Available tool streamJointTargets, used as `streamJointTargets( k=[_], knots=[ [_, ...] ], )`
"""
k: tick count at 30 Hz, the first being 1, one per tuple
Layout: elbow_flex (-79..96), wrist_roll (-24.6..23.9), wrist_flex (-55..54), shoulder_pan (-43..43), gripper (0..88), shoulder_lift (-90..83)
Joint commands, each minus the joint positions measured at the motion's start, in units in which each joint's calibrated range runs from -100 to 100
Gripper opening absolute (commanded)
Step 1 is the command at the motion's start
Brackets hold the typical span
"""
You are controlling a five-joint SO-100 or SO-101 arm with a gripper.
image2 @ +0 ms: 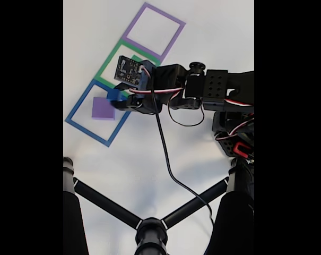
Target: Tower of hanoi
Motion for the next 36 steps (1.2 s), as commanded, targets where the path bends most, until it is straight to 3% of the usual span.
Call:
streamJointTargets(
  k=[1,13,36],
  knots=[
    [1.86,0.59,-16.84,-0.71,3.5,6.9],
    [5.13,0.59,-36.84,-1.62,3.7,21.89],
    [0.77,0.59,-47.36,-1.4,6.3,38.23]
  ],
)
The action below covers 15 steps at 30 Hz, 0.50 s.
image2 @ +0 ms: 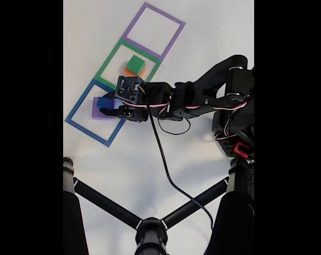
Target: Tower of hanoi
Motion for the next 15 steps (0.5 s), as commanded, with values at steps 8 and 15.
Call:
streamJointTargets(
  k=[8,15],
  knots=[
    [-0.62,0.0,-2.66,-0.83,14.8,0.9],
    [-0.53,0.0,-1.85,0.01,24.1,-1.98]
  ],
)
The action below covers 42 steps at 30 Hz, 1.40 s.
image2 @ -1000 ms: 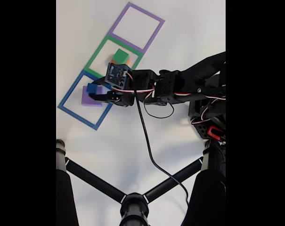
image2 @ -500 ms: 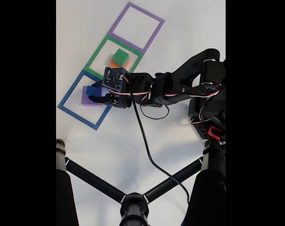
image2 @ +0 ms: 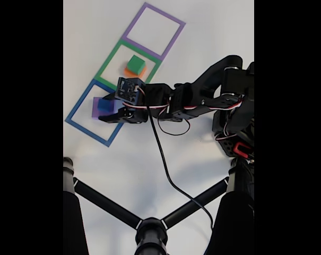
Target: Tower of hanoi
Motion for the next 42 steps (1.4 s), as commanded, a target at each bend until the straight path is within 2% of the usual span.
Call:
streamJointTargets(
  k=[1,6,10,12,15,20,27,30,34,38,40,42],
  knots=[
    [-0.53,0.59,0.23,0.48,24.5,-5.1],
    [-1.16,0.59,9.05,1.39,25.1,-14.72],
    [-4.61,0.59,23.78,2.92,22.4,-25.13],
    [-7.52,0.59,32.76,3.99,19.1,-30.18],
    [-15.79,0.59,49.76,5.89,9.5,-35.47],
    [-25.33,0.59,69.11,9.93,0.2,-41.24],
    [-36.6,0.59,91.69,17.86,0.0,-47.25],
    [-45.51,0.59,105.04,21.37,0.0,-47.17],
    [-54.59,0.59,116.37,22.97,0.0,-47.33],
    [-55.23,0.59,121.07,23.89,1.0,-49.81],
    [-53.23,0.59,121.23,24.57,5.7,-51.09],
    [-48.41,0.59,119.29,26.1,15.6,-52.78]
  ],
)
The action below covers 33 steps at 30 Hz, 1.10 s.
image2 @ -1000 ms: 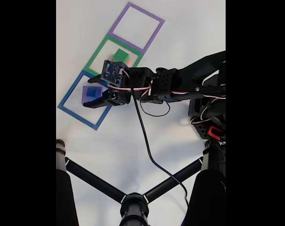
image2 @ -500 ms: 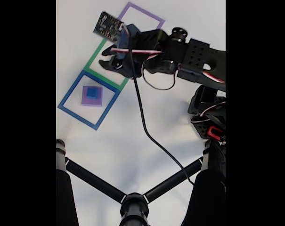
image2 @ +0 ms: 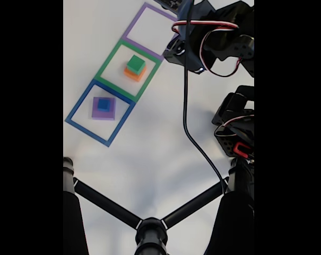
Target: Tower of hanoi
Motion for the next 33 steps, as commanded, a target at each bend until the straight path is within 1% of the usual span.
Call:
streamJointTargets(
  k=[1,2,4,8,11,15,16,23,30,33],
  knots=[
    [6.71,0.0,-3.19,3.03,18.3,-4.45],
    [9.17,0.0,-5.3,3.64,20.0,-5.09],
    [14.89,0.0,-10.56,5.32,26.5,-6.06],
    [30.34,0.0,-26.83,8.06,32.5,-9.18],
    [42.97,0.0,-42.61,9.13,34.2,-10.62],
    [59.87,0.0,-69.48,9.36,36.0,-10.38],
    [62.69,0.0,-74.02,9.36,36.2,-9.74],
    [69.69,0.0,-86.88,7.68,35.7,-4.69],
    [70.59,0.0,-102.59,7.07,35.1,9.57],
    [69.32,0.0,-107.28,7.3,34.6,15.58]
  ],
)
